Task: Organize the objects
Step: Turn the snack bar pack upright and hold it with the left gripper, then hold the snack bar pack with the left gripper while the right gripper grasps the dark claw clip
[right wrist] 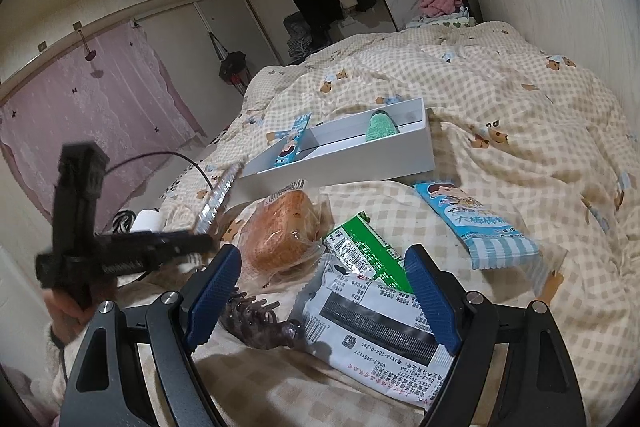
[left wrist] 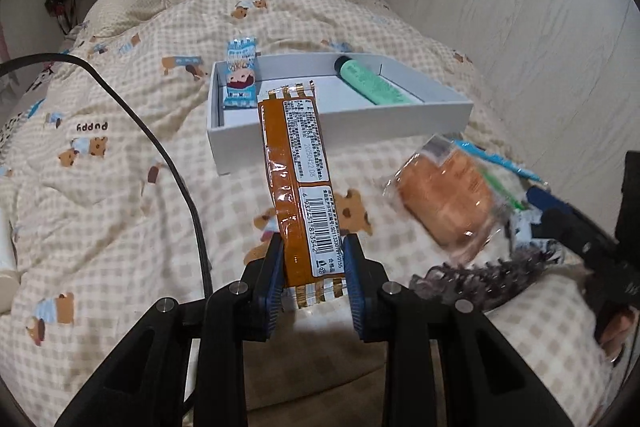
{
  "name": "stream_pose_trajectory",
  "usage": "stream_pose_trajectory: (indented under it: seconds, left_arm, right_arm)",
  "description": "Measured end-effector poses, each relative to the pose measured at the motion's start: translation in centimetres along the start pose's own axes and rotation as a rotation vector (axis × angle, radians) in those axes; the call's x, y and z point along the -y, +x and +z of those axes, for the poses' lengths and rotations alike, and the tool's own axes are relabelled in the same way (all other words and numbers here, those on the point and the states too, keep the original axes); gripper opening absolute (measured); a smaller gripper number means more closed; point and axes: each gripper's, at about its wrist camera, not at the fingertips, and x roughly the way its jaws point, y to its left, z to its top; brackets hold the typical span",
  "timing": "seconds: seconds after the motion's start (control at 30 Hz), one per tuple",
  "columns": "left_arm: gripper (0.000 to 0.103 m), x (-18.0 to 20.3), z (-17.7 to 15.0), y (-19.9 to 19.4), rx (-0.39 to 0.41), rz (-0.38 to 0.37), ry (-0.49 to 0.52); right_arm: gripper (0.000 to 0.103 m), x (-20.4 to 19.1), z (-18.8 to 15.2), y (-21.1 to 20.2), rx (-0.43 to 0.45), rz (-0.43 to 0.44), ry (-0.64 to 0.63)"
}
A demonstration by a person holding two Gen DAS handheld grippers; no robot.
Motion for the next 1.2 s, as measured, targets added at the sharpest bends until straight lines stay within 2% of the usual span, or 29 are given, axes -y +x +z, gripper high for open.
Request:
stream_pose_trajectory:
  seconds: [0.1, 0.27, 0.43, 0.77, 1.03, 1.2]
  left_arm:
    - [0.031, -0.3, -0.2, -0.1, 0.019, -0.008, -0.01]
    - [0.032, -1.0, -0.8, -0.6, 0.069, -0.032, -0.056]
    - [0.032, -0.8, -0.8, -0.9, 0.087, -0.023, -0.052]
    - [0.032, -0.9, -0.7, -0.7, 0.07, -0.031, -0.057]
    - [0.032, -1.0, -0.7, -0.6, 0.065, -0.035, -0.06]
    - [0.032, -1.0, -0.7, -0.6, 0.065, -0.037, -0.062]
  right_arm:
    - [0.085, -0.3, 0.0, 0.1, -0.005, -0.027, -0.012]
    - [0.085, -1.6, 0.1, -0.9, 0.041, -0.074, -0.079]
    - [0.085, -1.5, 0.1, -0.5, 0.028, -0.064, -0.08]
    - [0.085, -1.2, 0.0, -0.6, 0.032, -0.055, -0.067]
    - [0.085, -0.3, 0.1, -1.4, 0.067, -0.027, -0.015]
    - [0.085, -0.7, 0.1, -1.5, 0.069, -0.008, -0.032]
